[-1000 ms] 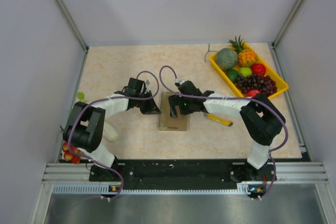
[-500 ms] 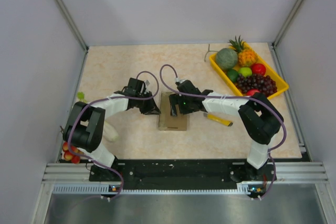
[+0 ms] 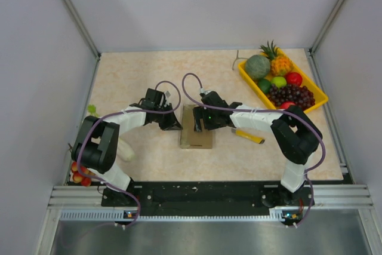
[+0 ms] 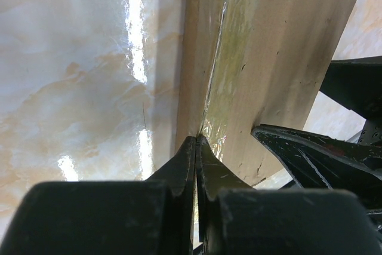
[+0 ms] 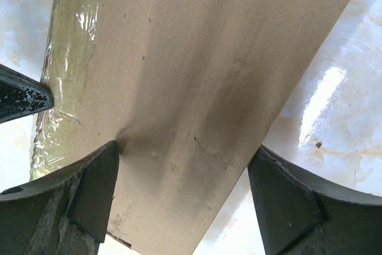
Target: Unpack the express box
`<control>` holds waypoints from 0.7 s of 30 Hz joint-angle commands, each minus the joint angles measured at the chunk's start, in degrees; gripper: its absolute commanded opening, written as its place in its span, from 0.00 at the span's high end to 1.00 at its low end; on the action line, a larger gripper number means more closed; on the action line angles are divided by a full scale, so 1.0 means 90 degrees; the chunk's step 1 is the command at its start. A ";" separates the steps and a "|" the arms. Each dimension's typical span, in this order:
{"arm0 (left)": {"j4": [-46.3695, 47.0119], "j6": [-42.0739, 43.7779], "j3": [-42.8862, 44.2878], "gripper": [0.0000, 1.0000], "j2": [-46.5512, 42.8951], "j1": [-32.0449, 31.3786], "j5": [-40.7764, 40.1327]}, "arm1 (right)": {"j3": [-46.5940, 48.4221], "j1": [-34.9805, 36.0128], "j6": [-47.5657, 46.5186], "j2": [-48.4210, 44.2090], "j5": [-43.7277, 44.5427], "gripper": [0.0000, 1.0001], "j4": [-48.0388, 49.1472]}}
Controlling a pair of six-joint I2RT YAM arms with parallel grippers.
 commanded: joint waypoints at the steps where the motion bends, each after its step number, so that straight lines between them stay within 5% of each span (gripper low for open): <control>1: -0.0683 0.0317 -0.0187 1.00 0.0034 0.0134 -0.0919 | -0.0101 0.0059 -0.0048 0.0299 0.0187 0.22 -0.0247; 21: -0.0507 0.0308 -0.0256 0.91 0.0024 0.0222 -0.0627 | -0.0101 0.0059 -0.0029 0.0289 0.0187 0.23 -0.0286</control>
